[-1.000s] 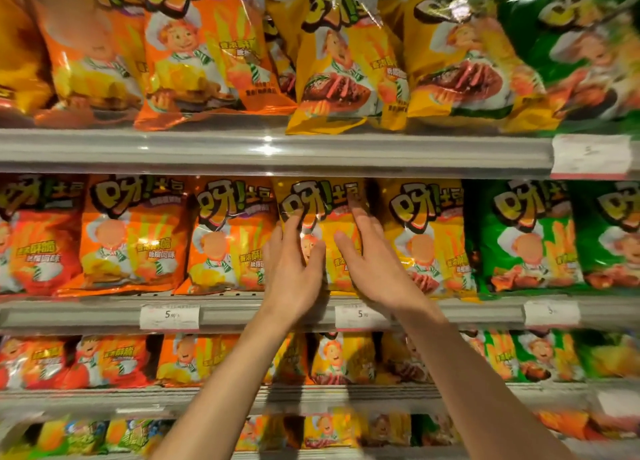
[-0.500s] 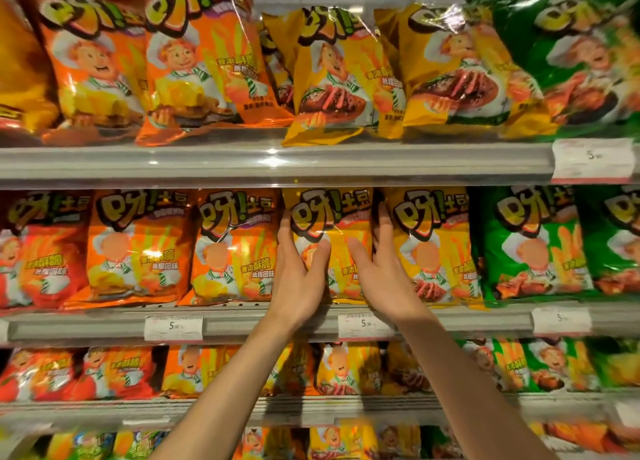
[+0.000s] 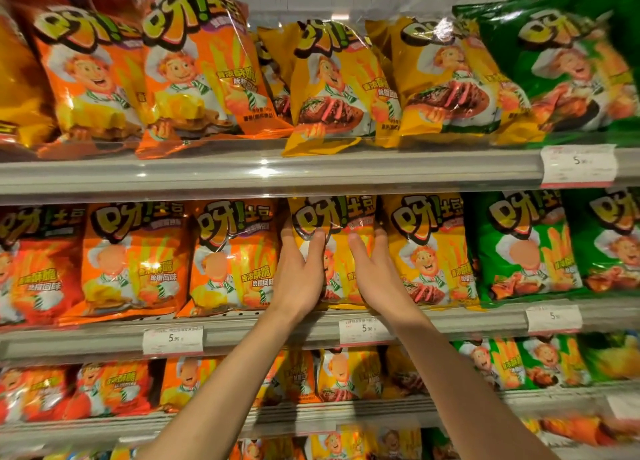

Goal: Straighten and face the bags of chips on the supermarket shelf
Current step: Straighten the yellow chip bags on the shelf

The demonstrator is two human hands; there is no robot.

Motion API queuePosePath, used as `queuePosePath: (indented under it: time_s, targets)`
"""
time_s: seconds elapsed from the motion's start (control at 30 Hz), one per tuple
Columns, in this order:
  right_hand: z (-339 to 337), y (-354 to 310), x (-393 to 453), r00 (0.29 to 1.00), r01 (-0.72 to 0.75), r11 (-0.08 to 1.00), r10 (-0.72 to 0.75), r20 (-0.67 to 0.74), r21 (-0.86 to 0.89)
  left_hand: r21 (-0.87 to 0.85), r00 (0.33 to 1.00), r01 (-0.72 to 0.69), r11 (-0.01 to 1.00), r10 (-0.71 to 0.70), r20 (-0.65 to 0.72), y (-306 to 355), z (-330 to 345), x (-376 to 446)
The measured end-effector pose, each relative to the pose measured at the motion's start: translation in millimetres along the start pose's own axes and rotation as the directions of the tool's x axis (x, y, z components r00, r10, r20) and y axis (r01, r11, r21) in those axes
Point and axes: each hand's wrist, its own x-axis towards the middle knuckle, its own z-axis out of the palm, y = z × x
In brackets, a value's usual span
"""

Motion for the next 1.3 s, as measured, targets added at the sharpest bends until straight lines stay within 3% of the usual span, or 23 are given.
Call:
queuePosePath:
  time_s: [0.2,0.3,0.47,0.63,0.93,1.1,1.3]
  targets:
    - [-1,-1,-2,1.000,0.016,0.998,-0.017,-0.017,-0.052,0.048,0.999,-0.035,0.998,0.036,-0.014,-9,0,1]
    - [-1,0,-3,0.992,0.110,0.992,-0.114,-0.061,-0.065,0.044,0.991,-0.118,0.992,0.121,-0.061,-8,-2,3]
    - [0,1,2,0.971,0.219,0.945,-0.235,-0.040,-0.244,0.167,0.982,-0.147,0.975,0.165,-0.095,-2,1,9]
    - [-3,1,11,0.943,0.319,0.861,-0.331,0.039,-0.396,0.169,0.987,-0.139,0.976,0.152,-0.062,-5,4,18]
    - [-6,3,11,0.979,0.201,0.959,-0.205,0.004,-0.201,0.189,0.991,-0.129,0.973,0.123,0.045,-3,-6,19]
    - [-23,10,-9,0.974,0.226,0.960,-0.218,0.063,-0.164,0.215,0.979,-0.204,0.955,0.199,0.045,-2,-26,-5]
    - [-40,41,-41,0.974,0.190,0.982,-0.187,0.129,-0.010,0.099,0.983,-0.184,0.978,0.180,0.048,-21,-44,-48]
